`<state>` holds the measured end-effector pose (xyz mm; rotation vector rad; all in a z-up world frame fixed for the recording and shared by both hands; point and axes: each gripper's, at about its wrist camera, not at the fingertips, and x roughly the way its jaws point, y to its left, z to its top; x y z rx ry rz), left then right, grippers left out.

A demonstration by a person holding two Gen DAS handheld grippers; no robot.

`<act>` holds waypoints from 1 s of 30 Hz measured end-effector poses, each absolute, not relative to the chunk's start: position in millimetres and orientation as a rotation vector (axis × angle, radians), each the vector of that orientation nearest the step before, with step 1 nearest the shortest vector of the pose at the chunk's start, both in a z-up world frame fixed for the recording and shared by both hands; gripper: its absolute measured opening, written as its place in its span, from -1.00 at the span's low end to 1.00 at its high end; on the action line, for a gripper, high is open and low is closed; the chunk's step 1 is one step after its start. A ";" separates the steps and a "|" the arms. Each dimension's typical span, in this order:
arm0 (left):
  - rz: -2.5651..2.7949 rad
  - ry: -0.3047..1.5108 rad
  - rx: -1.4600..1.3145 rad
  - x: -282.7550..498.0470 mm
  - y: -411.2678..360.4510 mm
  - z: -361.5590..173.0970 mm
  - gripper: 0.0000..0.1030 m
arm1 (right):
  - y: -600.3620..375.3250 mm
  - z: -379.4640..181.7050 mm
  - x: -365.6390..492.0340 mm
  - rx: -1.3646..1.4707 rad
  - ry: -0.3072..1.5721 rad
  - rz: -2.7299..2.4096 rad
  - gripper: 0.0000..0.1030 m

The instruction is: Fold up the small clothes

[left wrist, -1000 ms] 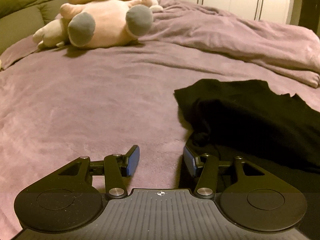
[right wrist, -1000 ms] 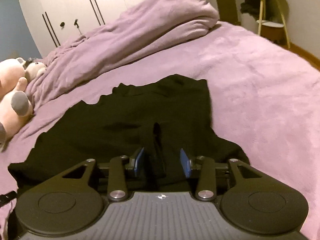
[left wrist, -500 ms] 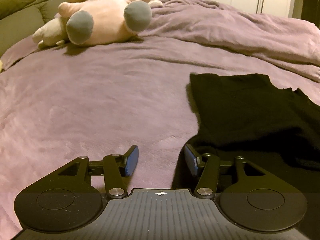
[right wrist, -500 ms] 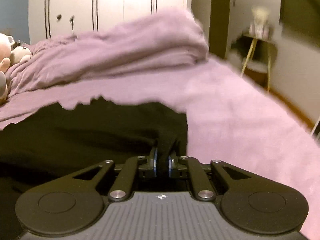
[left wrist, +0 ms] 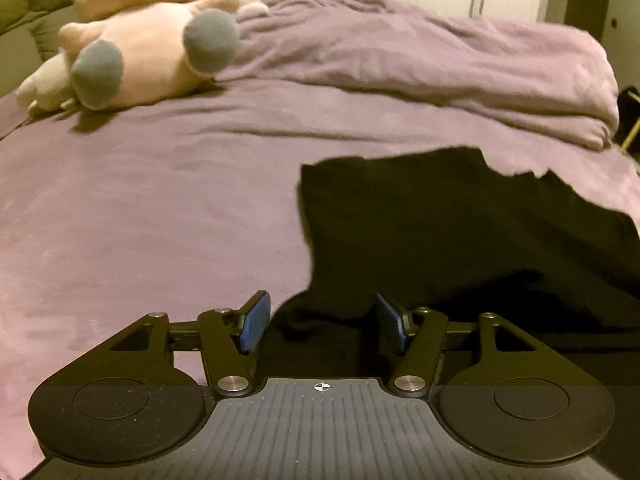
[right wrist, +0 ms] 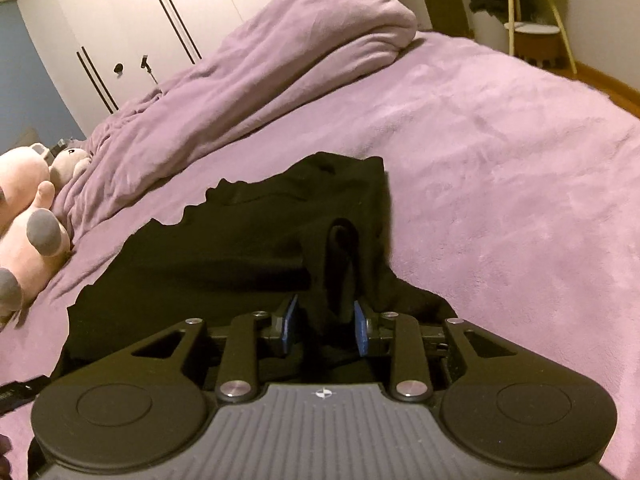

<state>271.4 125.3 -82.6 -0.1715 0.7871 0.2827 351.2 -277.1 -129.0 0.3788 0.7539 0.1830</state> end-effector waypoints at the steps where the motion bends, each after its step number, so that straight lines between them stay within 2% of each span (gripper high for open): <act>1: 0.282 0.793 -0.161 274.3 123.0 -84.3 0.24 | -276.9 -129.3 353.5 0.374 0.756 0.188 -0.74; 2: 0.279 0.795 -0.146 276.9 120.0 -85.5 0.25 | -276.6 -128.3 356.3 0.369 0.761 0.200 -0.85; 5: 0.267 0.805 -0.112 281.0 115.1 -87.5 0.27 | -279.3 -117.3 363.1 0.389 0.745 0.240 -0.87; 11: 0.275 0.810 -0.104 276.7 123.5 -91.1 0.31 | -340.1 -119.6 368.0 0.969 0.619 0.419 -0.89; 15: 0.245 0.817 -0.231 262.7 139.4 -84.2 0.28 | -338.7 -120.3 368.0 0.628 0.735 0.205 -0.76; 17: 0.193 0.804 -0.293 255.6 141.6 -78.1 0.28 | -345.5 -128.4 364.2 0.667 0.777 0.219 -0.64; 19: 0.128 0.789 -0.327 251.0 137.4 -72.4 0.30 | -347.0 -129.3 357.2 0.691 0.769 0.246 -0.37; 20: 0.105 0.785 -0.325 250.7 133.3 -71.3 0.32 | -344.4 -127.5 354.1 0.677 0.762 0.257 -0.31; 30: 0.025 0.791 -0.239 271.3 75.1 -75.9 0.33 | -322.5 -136.6 350.9 0.703 0.807 0.271 -0.30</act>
